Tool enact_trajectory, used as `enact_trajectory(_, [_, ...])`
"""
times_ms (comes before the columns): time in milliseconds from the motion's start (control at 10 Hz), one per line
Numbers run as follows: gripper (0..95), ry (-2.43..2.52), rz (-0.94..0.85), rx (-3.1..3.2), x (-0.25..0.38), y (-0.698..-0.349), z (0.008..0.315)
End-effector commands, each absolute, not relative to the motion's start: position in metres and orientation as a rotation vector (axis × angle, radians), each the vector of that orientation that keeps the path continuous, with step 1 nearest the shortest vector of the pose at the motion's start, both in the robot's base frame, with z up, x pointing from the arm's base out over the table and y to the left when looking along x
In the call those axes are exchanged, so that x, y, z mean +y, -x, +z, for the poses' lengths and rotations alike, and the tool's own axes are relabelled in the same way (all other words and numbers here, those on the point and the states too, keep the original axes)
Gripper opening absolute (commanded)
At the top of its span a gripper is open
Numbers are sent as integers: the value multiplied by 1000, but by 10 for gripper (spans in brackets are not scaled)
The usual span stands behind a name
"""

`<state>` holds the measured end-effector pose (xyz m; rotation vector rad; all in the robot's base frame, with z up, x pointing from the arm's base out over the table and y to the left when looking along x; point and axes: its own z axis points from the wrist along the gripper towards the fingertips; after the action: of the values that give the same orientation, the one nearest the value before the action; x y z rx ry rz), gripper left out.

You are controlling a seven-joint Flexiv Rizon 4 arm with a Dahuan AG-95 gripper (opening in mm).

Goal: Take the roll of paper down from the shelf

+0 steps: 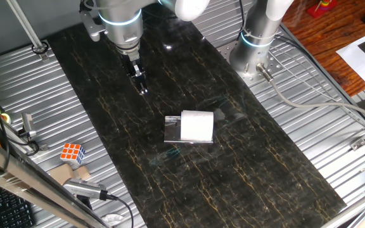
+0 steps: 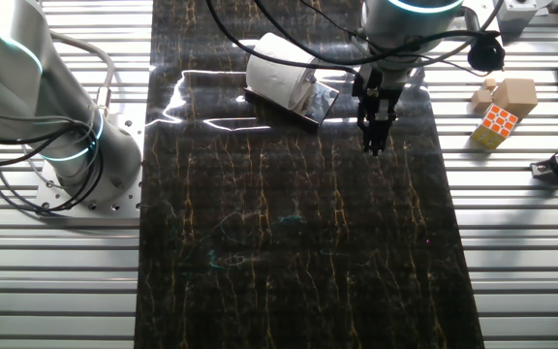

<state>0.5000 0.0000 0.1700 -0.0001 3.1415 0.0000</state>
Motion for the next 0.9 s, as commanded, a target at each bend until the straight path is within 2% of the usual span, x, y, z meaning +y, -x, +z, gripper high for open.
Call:
enact_trajectory(100, [0, 146, 150, 3121, 0, -500, 170])
enact_trajectory(900, [0, 139, 134, 3126, 0, -500, 170])
